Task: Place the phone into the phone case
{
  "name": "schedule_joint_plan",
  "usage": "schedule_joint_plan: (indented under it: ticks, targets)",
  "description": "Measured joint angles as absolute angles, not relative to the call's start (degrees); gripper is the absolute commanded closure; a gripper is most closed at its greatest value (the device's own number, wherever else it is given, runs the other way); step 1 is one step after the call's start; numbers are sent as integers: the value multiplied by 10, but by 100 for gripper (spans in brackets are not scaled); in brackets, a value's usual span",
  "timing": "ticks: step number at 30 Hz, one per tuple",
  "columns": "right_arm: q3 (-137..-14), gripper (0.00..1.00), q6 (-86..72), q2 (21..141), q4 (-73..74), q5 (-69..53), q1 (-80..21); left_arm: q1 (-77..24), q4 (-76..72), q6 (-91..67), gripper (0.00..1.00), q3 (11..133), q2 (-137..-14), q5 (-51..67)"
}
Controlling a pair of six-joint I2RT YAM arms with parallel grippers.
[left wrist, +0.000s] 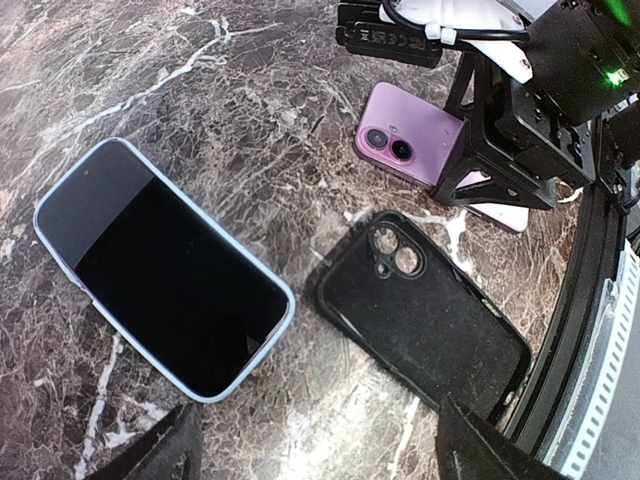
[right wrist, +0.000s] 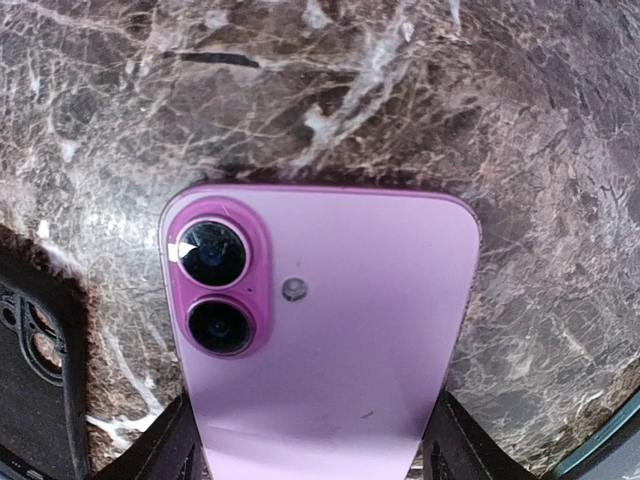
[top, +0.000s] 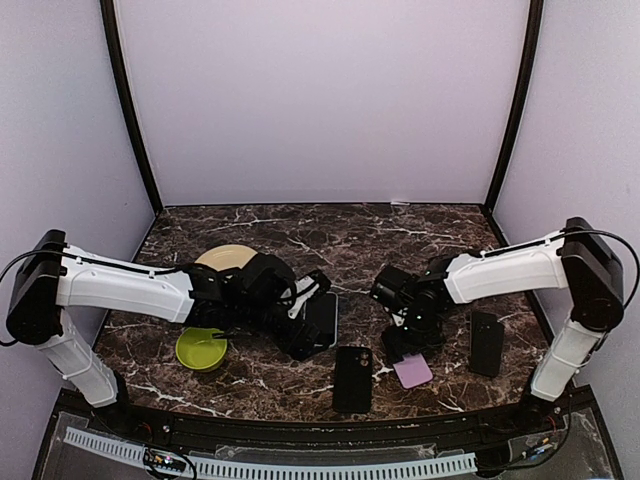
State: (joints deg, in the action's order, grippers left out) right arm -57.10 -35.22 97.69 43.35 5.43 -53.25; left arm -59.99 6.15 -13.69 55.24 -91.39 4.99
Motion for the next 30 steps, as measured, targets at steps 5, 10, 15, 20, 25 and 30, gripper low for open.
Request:
schedule_joint_plan:
  ticks: [5, 10, 15, 20, 25, 30]
  targets:
    - [-545, 45, -339, 948, 404, 56, -533, -599, 61, -137, 18, 552, -913, 48]
    - [-499, 49, -294, 866, 326, 20, -532, -599, 40, -132, 19, 545, -903, 53]
    - [-467, 49, -222, 775, 244, -65, -527, -599, -54, -107, 21, 476, -847, 79]
    - [-478, 50, -117, 690, 210, -187, -524, -597, -117, 30, 20, 425, -759, 118]
    - [-572, 51, -4, 686, 255, -276, -525, -597, -166, 290, 15, 412, -660, 163]
    - [-642, 51, 80, 719, 316, -324, -532, -597, -90, 511, 15, 522, -696, 176]
